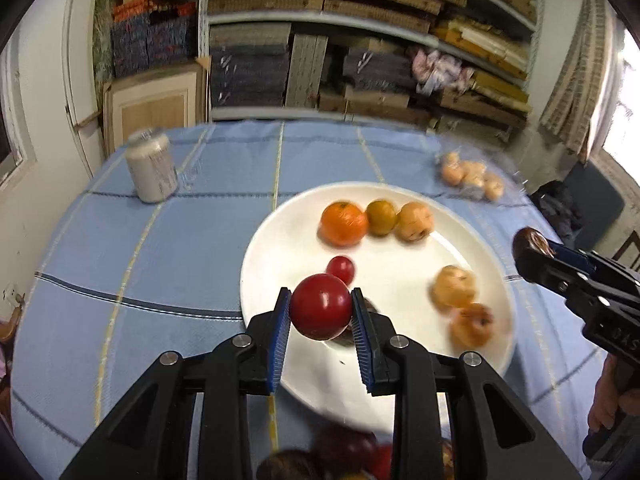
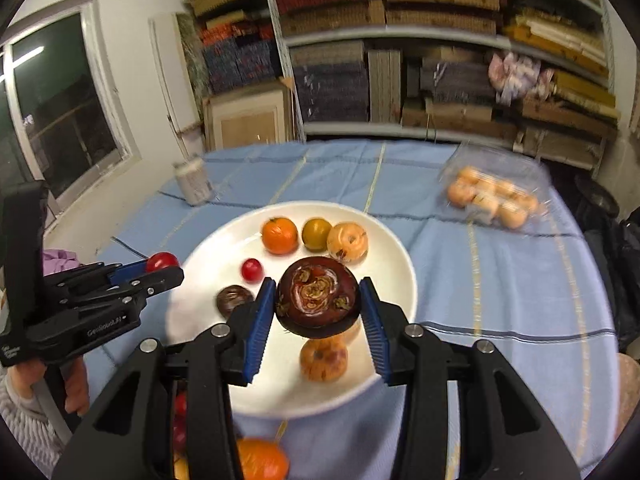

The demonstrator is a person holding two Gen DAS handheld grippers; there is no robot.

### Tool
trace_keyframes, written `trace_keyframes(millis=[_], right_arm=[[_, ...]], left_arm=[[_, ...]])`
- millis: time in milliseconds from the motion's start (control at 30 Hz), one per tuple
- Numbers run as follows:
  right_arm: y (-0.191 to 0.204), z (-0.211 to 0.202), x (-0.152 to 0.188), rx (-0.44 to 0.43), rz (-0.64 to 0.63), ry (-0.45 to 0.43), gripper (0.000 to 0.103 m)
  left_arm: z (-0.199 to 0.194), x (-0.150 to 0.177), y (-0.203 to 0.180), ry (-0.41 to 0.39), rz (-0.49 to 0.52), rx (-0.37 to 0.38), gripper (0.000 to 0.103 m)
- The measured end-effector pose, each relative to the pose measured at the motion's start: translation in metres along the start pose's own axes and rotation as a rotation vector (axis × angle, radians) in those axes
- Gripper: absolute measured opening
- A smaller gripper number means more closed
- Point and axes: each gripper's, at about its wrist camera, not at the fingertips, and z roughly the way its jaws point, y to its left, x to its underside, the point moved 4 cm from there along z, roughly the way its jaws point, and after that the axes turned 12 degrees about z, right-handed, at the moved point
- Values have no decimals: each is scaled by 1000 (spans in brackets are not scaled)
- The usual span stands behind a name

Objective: Organize fruits
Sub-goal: 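Place the tomato on the plate with the left gripper while the right places the dark fruit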

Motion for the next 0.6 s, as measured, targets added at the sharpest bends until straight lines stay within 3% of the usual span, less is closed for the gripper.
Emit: trace_keyframes(millis=[200, 333, 500, 600], right_arm=[[-7, 52, -3, 28, -4, 65, 42], [-7, 70, -3, 25, -7, 102, 43], [1, 49, -11, 1, -6, 63, 43], [8, 12, -19, -22, -7, 1, 43]], left_arm=[[36, 7, 8, 34, -12, 2, 30], [40, 6, 9, 31, -21, 1, 41], [23, 0, 10, 4, -23, -10, 46], [-1, -2, 7, -32, -19, -28, 57]])
